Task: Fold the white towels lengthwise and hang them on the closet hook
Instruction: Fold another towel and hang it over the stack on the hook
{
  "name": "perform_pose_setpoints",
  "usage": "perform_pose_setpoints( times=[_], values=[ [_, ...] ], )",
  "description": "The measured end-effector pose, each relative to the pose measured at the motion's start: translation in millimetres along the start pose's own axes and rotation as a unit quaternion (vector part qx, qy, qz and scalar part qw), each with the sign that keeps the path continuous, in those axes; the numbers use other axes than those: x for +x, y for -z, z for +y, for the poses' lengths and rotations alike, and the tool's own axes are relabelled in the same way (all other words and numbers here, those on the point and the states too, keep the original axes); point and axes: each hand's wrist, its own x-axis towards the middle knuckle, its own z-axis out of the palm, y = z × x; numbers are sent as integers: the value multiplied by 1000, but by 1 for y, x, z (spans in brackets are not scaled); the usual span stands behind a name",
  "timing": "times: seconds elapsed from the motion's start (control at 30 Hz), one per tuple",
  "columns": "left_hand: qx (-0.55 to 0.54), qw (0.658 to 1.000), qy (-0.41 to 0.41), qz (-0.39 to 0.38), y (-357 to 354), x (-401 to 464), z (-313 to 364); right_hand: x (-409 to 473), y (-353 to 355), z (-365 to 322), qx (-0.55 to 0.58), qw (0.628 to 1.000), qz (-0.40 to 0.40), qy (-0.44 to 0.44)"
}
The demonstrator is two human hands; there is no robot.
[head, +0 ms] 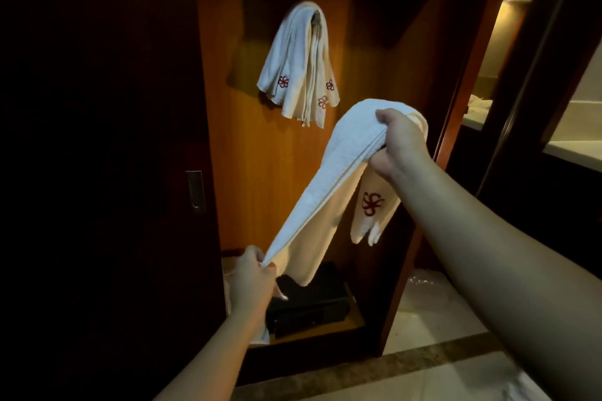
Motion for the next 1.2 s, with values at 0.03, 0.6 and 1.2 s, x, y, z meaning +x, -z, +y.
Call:
perform_pose_setpoints(
  times=[0.03,0.6,1.2],
  values=[
    [-11,1000,10,6,6,6,-3,2,2,-3,2,1000,11,3],
    [-354,928,-64,-97,115,65,12,24,27,-44,79,995,52,26],
    [-354,925,-93,-101,150,68,12,44,90,-8,41,995,92,-9]
  ],
)
